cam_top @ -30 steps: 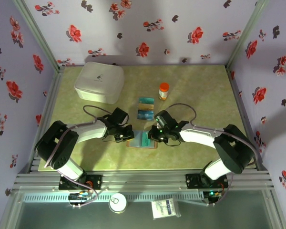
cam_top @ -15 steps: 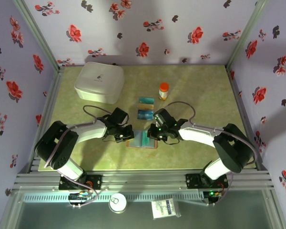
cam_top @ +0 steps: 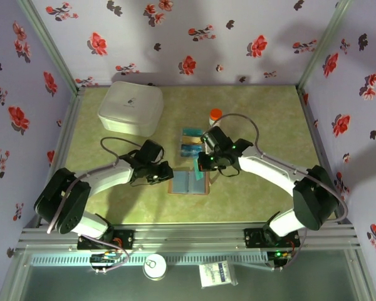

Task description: Take the credit cards out of the card holder

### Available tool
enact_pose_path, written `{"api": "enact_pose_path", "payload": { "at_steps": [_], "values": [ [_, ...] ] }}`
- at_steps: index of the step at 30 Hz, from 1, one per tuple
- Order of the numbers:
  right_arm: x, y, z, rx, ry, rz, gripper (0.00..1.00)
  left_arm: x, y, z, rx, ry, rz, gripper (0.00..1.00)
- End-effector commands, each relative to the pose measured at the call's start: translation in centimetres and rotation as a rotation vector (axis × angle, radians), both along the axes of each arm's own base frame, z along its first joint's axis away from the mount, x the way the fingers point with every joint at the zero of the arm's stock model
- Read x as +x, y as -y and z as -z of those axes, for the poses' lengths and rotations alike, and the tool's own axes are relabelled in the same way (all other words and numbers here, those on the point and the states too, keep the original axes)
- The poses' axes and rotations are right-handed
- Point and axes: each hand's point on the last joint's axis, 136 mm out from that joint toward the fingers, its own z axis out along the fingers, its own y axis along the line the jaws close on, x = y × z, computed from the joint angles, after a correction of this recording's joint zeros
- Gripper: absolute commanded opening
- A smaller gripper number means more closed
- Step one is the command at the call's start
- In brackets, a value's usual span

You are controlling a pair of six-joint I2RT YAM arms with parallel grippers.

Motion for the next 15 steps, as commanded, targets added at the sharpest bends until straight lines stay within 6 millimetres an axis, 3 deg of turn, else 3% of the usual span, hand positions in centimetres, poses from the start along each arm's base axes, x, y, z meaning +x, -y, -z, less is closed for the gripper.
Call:
{"api": "enact_pose_path", "payload": {
  "at_steps": [1,15],
  "values": [
    [0.3,1.8,-0.6,-0.160,0.073,-0.184,0.04,-0.4,-1.3,0.4,0.034,0.005,-0.004,0.14],
    [5.2,0.5,-4.1,-0.397,0.395,-0.814,0.00,-0.8,-3.0,-0.2,0.049,0.026,-0.040,0.30]
  ]
}}
